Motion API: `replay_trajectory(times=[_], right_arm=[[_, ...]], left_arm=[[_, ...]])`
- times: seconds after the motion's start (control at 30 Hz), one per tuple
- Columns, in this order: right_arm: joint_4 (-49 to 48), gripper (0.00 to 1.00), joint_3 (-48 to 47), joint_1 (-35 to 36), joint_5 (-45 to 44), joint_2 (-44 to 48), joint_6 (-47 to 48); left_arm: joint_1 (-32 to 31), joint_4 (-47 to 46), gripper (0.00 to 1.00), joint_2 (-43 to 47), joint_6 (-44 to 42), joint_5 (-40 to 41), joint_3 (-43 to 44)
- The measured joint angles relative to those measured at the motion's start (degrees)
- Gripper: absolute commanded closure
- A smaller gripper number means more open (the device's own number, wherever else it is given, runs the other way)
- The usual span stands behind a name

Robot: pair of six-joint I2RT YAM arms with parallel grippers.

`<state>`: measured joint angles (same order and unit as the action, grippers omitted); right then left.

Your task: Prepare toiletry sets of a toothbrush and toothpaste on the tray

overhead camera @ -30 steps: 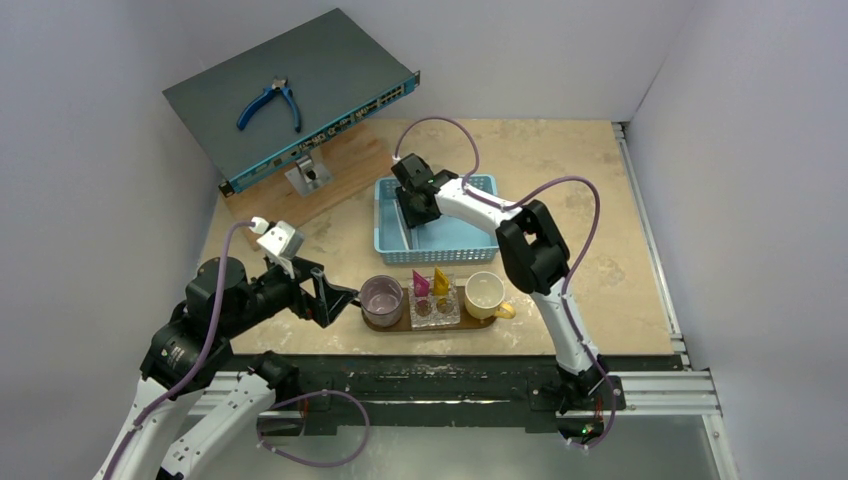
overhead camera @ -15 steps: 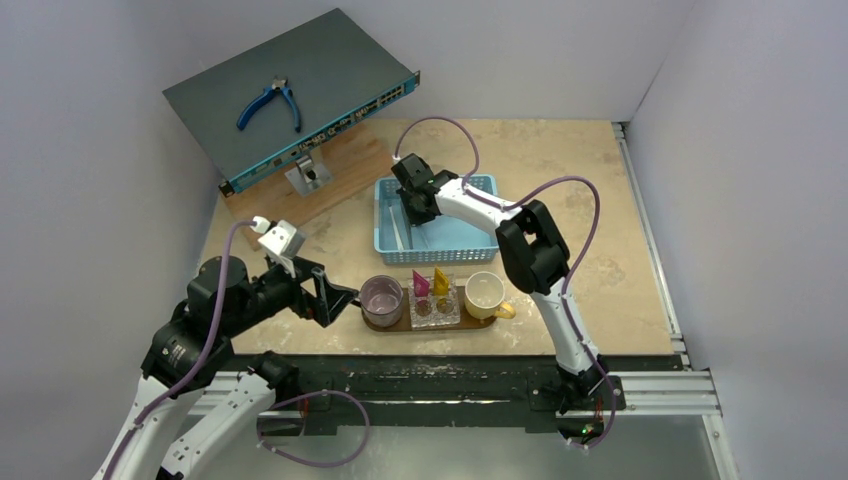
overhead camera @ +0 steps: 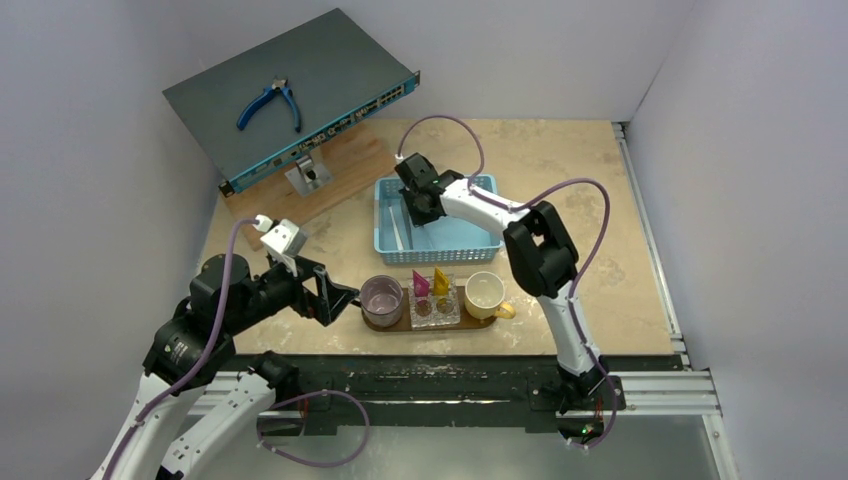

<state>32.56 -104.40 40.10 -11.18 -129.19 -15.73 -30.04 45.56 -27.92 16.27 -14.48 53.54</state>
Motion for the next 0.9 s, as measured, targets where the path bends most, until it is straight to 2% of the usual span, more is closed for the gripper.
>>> replay_trajectory(times=[0.6,0.9], right_arm=[[-5.3,1.0,9.4,0.8,-0.2,19.9,7.2],[-7.7,1.0,15.1,7.8,-5.2,31.6,13.4]], left_arm=[[0.0,0.0,0.0,-0.3,0.0,1.6,0.0],[0.0,0.0,0.0,-0.7,0.1,1.9,0.0]])
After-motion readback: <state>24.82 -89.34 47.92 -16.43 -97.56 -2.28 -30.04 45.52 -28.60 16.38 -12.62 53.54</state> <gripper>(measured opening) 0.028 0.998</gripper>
